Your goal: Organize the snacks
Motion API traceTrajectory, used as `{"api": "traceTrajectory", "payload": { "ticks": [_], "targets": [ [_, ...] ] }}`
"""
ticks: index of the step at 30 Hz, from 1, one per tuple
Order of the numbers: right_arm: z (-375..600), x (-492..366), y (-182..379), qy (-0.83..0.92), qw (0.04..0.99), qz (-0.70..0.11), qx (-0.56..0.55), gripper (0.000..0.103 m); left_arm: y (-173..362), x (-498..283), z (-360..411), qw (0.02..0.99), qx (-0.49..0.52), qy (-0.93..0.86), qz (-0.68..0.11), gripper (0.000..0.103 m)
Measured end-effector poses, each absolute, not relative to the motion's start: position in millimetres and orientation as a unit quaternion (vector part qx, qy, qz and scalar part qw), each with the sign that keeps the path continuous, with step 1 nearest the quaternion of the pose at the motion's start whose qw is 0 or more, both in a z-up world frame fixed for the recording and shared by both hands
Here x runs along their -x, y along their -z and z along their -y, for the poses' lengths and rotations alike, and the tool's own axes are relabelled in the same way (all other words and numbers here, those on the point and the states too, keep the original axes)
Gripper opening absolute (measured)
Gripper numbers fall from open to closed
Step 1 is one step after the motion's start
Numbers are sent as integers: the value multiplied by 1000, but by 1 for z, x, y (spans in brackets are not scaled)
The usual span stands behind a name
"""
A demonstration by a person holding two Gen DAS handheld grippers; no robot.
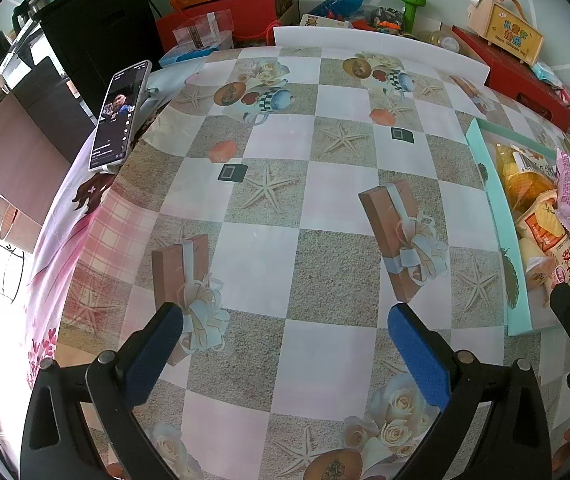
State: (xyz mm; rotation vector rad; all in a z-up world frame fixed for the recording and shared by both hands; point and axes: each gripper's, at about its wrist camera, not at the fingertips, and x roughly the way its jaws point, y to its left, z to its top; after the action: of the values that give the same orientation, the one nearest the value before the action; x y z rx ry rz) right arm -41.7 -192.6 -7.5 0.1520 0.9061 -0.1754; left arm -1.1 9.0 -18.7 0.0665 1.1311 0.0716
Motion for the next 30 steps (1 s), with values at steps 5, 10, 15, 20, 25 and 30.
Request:
{"api": "traceTrajectory", "payload": {
  "ticks": [5,10,15,20,25,30],
  "targets": [
    [193,42,8,85,893,-437,-74,103,19,1,-9,843,-31,-34,-536,102],
    [193,41,8,85,893,-437,-73,103,18,1,-9,843,-32,-34,-536,102],
    [193,42,8,84,892,-437,-73,103,18,0,-9,843,-32,-35,-536,102],
    [193,42,8,84,892,-437,-74,103,19,1,-8,843,-35,-37,-536,102],
    [193,42,8,84,892,-437,-73,103,20,2,-9,842,-38,-36,-536,102],
    [193,41,8,84,892,-438,-73,103,20,2,-9,842,-38,-37,-536,102]
  ]
}}
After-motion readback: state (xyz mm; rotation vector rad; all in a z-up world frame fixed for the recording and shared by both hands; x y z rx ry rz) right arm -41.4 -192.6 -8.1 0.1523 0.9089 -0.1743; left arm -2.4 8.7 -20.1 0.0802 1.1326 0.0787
